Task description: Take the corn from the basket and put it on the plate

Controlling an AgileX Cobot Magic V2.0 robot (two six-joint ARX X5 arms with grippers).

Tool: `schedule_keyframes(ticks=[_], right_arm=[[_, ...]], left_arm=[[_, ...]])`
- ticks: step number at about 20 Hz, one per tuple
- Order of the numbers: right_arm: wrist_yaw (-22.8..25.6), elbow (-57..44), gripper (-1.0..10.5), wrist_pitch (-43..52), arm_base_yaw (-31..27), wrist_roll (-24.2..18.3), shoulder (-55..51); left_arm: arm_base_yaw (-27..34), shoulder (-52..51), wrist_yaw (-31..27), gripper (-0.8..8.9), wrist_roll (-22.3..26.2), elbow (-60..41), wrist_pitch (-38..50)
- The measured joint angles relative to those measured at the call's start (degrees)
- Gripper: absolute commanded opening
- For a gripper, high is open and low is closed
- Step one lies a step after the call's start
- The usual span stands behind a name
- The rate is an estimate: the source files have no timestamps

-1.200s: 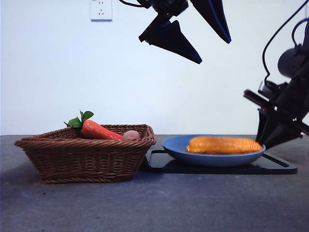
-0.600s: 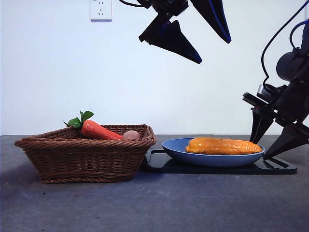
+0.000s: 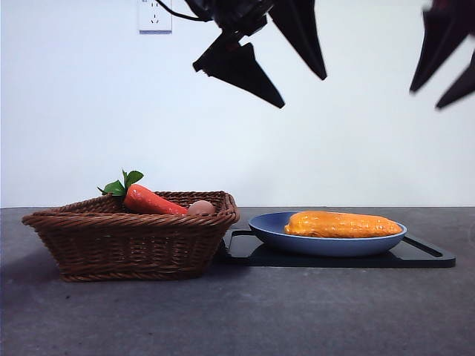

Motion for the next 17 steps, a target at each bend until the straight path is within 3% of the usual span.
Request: schedule_keyframes(ticks=[3,6,9,11,17], right_arm=[[0.09,-0.13,2.0,-7.37,3.13,-2.01,-5.84],[0.17,-2.89,1.8,-7.43,6.14,-2.58,-10.49],[0.09,-8.28,0.4,-5.40,8.00,-2.80,-13.40],[0.13,-13.00,0.0,-2.62,8.20,-2.97,-14.03],[0.02,-17.59,0.0,0.52,8.20,-2.95,-14.03]], left_arm=[[0.63,0.00,0.00,2.82,0.24,0.00,-2.05],[0.70,0.00,0.00,2.60,0.63,0.00,-3.02],[0.70,0.00,0.00,1.09,0.68,0.00,-3.89],[0.70,0.00,0.00,0.02,0.70,0.00,-4.26],[0.70,0.00,0.00,0.07,0.68,0.00,-4.90]])
